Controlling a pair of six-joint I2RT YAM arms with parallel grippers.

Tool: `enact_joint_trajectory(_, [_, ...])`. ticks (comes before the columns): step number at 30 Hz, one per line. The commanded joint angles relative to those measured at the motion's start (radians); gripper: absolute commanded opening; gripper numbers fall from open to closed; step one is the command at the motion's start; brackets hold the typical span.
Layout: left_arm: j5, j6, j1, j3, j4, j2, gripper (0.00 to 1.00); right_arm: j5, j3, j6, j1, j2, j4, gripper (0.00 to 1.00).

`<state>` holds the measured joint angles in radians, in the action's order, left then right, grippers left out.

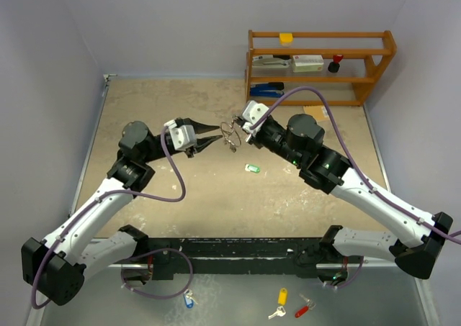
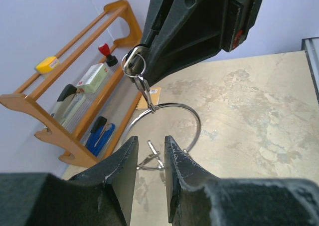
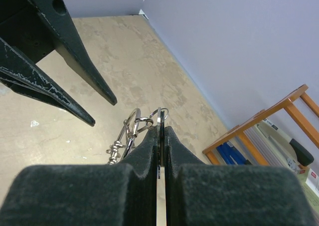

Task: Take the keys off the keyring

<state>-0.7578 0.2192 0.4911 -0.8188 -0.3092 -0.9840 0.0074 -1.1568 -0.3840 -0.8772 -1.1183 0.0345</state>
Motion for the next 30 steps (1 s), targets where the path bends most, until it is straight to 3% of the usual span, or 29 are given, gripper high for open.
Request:
enact_joint_trajectory(1, [0.051,0.042,-0.005,-0.006,-0.014,0.005,0.26,-0.021,-0.007,0.008,-0.005,0.031,0.048,0.00])
enact_joint_trajectory(13, [0.120,-0.006,-0.006,-0.035,-0.137,-0.059,0.30,-0.022,-0.003,0.005,-0.005,0.030,0.048,0.00])
enact_joint_trajectory(17, [0.024,-0.096,-0.006,-0.066,-0.220,-0.119,0.33,-0.020,-0.002,0.005,-0.006,0.025,0.050,0.00])
enact_joint_trajectory(22, [-0.101,-0.219,-0.006,-0.073,-0.353,-0.156,0.46,-0.020,-0.004,0.007,-0.006,0.022,0.050,0.00])
enact_joint_trajectory(30, [-0.147,-0.349,-0.005,-0.054,-0.518,-0.185,0.47,-0.024,0.003,0.010,-0.006,0.028,0.054,0.00])
